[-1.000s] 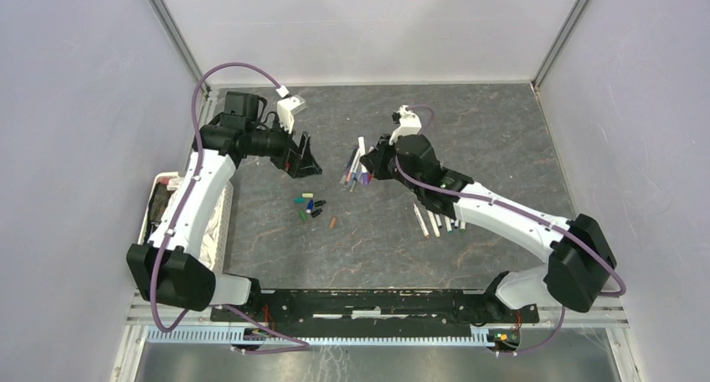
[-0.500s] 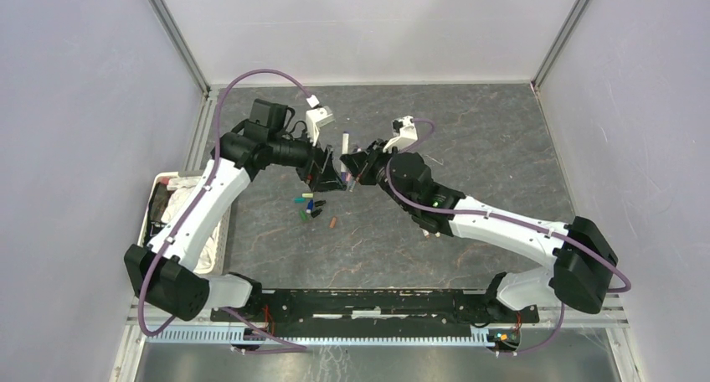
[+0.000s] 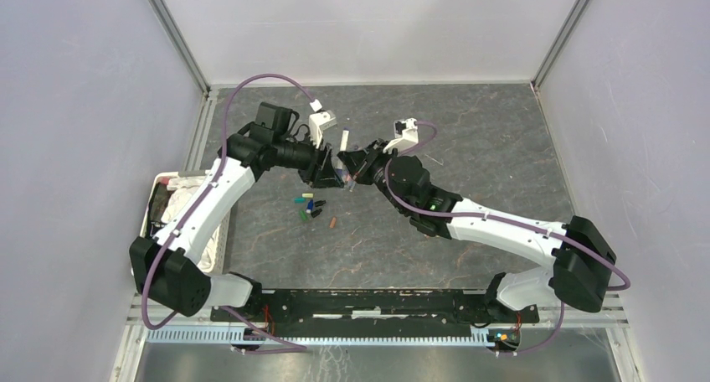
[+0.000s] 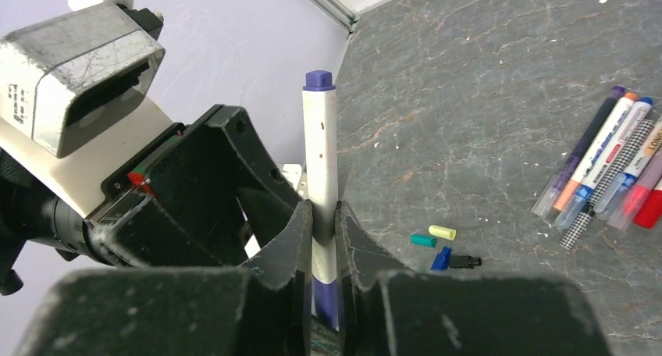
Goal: Open the pen caps
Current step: Pick up the pen from the center of the board.
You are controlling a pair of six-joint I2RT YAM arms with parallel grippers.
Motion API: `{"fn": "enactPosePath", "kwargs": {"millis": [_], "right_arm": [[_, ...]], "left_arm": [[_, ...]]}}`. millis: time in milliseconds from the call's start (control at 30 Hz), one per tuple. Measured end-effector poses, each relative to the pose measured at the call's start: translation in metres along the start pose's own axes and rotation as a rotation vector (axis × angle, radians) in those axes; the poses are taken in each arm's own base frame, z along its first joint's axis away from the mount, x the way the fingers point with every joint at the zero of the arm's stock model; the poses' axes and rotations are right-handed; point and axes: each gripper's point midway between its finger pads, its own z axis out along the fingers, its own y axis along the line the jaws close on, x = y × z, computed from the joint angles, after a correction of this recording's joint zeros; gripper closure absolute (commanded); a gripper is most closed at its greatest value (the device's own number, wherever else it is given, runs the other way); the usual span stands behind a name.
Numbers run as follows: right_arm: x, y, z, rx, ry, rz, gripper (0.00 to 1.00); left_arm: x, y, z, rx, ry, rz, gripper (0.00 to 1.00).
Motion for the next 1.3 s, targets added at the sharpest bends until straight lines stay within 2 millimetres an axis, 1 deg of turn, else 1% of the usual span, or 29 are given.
{"fn": "enactPosePath", "kwargs": {"millis": [100,200,233,300,400,467,633,667,733,800,833,900,933,1000,1067,1100,1167,1200,1300], "right_arm": [[0.0,-0.001,0.0,0.008,-0.008,0.001,1.0],[-0.002,-0.003,0.001,0.017,-0.018,0.001,1.0],[-0.003,-0.003,0.001,0.021,-0.022,0.001,1.0],[-0.003,-0.004,0.001,0.024,-0.026,0.001,0.99],[-0.003,-0.005,0.001,0.03,-0.025,0.0,0.85],[-0.001,-0.008,0.0,0.04,-0.018,-0.006,0.78],[-0.003,-0.022,-0.001,0.056,0.04,-0.021,0.59],[-0.007,-0.028,-0.001,0.058,0.061,-0.028,0.53],[-0.02,-0.043,0.0,0.071,0.088,-0.042,0.46],[-0.034,-0.058,0.003,0.08,0.136,-0.072,0.42],[-0.039,-0.062,0.004,0.081,0.166,-0.088,0.41],[-0.049,-0.061,0.009,0.061,0.231,-0.127,0.38],[-0.05,-0.055,0.012,0.032,0.268,-0.147,0.37],[-0.044,-0.043,0.015,-0.039,0.354,-0.182,0.36],[-0.028,-0.032,0.015,-0.118,0.46,-0.199,0.36],[-0.019,-0.03,0.014,-0.147,0.508,-0.199,0.36],[0.005,-0.032,0.011,-0.188,0.61,-0.187,0.36],[0.02,-0.035,0.008,-0.201,0.671,-0.172,0.36],[0.054,-0.043,0.0,-0.22,0.806,-0.132,0.36]], "left_arm": [[0.001,0.001,0.002,0.002,0.005,-0.007,0.67],[0.001,0.0,0.003,0.003,0.006,-0.007,0.92],[0.001,0.001,0.003,-0.004,0.008,-0.008,0.97],[0.002,0.006,0.002,-0.028,0.011,-0.009,0.98],[0.003,0.01,0.001,-0.045,0.014,0.007,0.98],[0.005,0.013,0.001,-0.064,0.027,0.031,0.98],[0.013,0.029,-0.006,-0.148,0.064,0.173,0.98],[0.015,0.032,-0.01,-0.171,0.073,0.213,0.98],[0.022,0.037,-0.017,-0.209,0.096,0.285,0.98],[0.031,0.043,-0.026,-0.249,0.139,0.371,0.98],[0.037,0.046,-0.03,-0.268,0.168,0.417,0.98],[0.047,0.053,-0.035,-0.291,0.219,0.484,0.98],[0.052,0.057,-0.037,-0.301,0.247,0.516,0.98],[0.066,0.063,-0.04,-0.306,0.309,0.562,0.98],[0.076,0.066,-0.042,-0.302,0.36,0.603,0.98],[0.08,0.067,-0.042,-0.295,0.38,0.619,0.98],[0.085,0.065,-0.043,-0.275,0.41,0.655,0.98],[0.085,0.063,-0.042,-0.267,0.417,0.675,0.98],[0.085,0.057,-0.038,-0.242,0.433,0.729,0.98]]}}
